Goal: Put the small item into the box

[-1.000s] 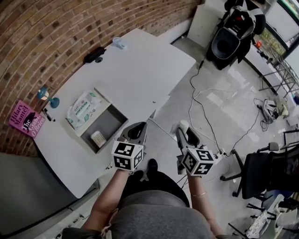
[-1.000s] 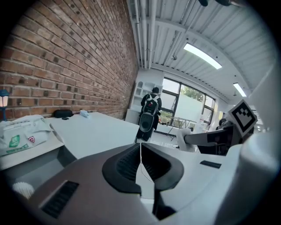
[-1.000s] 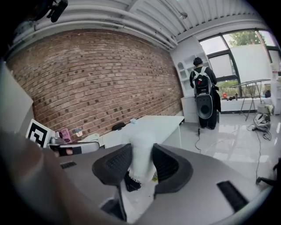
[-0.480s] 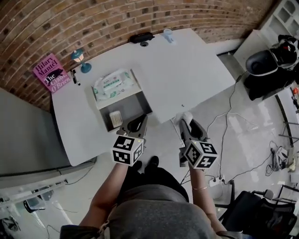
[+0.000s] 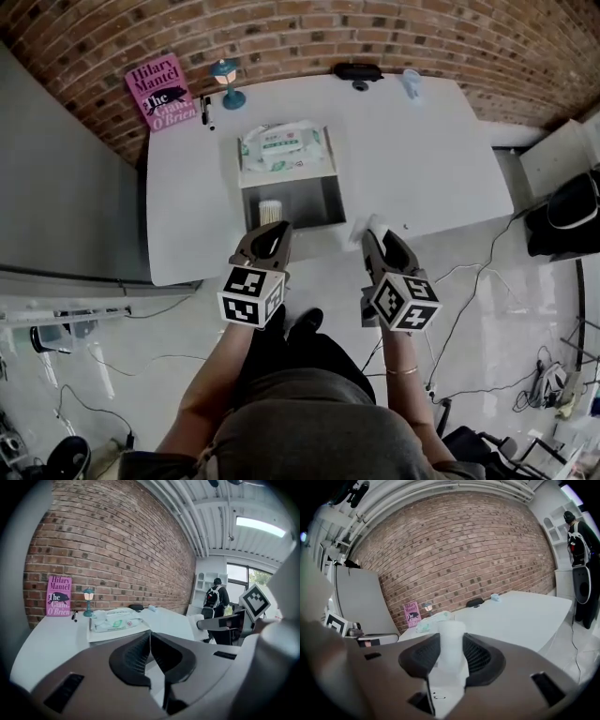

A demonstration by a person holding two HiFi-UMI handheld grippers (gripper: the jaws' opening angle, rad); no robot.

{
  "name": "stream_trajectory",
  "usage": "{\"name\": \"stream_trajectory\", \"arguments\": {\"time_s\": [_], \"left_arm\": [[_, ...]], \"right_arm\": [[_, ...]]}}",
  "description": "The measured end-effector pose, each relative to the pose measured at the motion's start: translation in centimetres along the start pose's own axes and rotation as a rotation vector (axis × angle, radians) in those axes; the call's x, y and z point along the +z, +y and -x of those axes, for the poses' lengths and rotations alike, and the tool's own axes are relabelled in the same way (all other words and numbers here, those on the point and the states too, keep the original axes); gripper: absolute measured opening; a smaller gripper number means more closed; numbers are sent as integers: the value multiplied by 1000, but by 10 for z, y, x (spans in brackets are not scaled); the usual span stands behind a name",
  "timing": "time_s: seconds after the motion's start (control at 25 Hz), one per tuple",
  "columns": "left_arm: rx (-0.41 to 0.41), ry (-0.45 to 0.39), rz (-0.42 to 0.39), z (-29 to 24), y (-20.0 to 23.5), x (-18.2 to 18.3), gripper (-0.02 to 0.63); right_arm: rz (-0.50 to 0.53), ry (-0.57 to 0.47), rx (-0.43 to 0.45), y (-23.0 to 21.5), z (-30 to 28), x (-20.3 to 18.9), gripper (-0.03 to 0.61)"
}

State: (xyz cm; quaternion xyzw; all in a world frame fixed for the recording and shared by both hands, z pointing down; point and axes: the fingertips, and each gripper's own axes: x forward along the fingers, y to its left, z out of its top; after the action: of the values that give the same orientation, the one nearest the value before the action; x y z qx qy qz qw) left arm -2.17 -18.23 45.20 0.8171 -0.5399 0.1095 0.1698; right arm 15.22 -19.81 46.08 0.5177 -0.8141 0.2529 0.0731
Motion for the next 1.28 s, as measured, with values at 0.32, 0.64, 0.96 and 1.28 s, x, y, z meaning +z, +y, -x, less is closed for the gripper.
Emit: {"name": "stream_trajectory", "arguments": {"time_s": [0.32,0.64,0.96,1.28], "left_arm": [[111,-6,42,26,37,-10,28],[149,-20,83,41,58,-13,28],[185,-25,128,51,83,-20,28],[212,-27,162,58,105,-27,28]], "right_arm": [[21,47,95,32,-29,-7,158],[62,86,133,55,-49,-10,158],[143,171,133,69,-77,-18,158],[186,271,122,77,-107,-27,158]]}}
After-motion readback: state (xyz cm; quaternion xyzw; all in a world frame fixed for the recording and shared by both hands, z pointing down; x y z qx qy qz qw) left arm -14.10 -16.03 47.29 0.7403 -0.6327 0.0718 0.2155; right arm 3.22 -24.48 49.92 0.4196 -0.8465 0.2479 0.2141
